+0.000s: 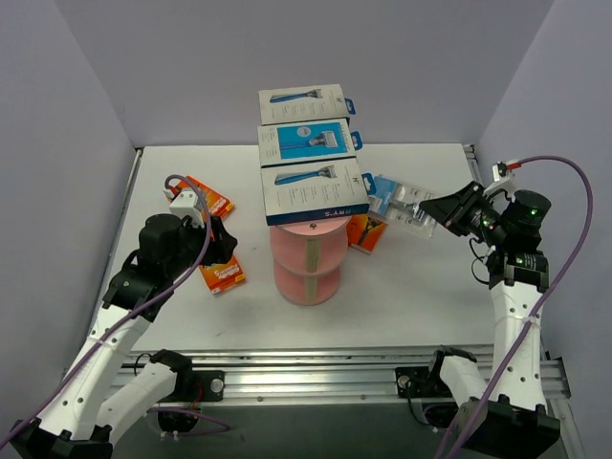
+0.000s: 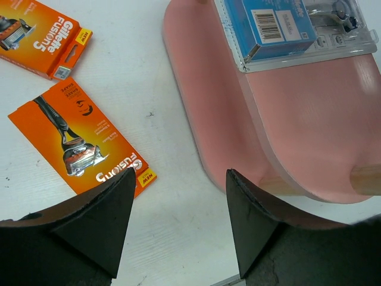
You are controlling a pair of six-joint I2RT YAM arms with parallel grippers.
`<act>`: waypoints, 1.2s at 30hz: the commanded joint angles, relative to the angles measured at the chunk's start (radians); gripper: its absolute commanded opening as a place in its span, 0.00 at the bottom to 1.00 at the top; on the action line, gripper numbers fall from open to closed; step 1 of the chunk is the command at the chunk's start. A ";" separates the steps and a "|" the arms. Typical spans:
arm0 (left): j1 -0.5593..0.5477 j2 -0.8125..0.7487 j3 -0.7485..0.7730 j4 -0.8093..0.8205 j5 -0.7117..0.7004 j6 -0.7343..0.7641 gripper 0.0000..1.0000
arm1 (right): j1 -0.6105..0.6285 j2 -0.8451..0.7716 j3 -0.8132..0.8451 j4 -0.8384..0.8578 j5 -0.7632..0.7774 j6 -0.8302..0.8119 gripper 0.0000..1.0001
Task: Place and organize the shaving razors onto the shelf
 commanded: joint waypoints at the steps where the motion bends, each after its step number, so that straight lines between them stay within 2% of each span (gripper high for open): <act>1: 0.004 -0.033 -0.007 0.025 -0.024 0.025 0.71 | 0.017 -0.031 -0.015 0.134 -0.127 0.062 0.00; 9: 0.006 -0.021 -0.005 0.016 -0.050 0.028 0.71 | 0.044 -0.060 -0.052 0.170 -0.158 0.117 0.00; 21: 0.006 -0.010 -0.004 0.015 -0.044 0.031 0.71 | 0.062 -0.096 -0.225 0.543 -0.245 0.358 0.00; 29: 0.006 -0.004 -0.007 0.022 -0.033 0.030 0.71 | 0.102 -0.079 -0.246 0.555 -0.244 0.341 0.00; 36: 0.006 0.002 -0.007 0.021 -0.033 0.030 0.71 | 0.183 -0.053 -0.271 0.640 -0.213 0.369 0.00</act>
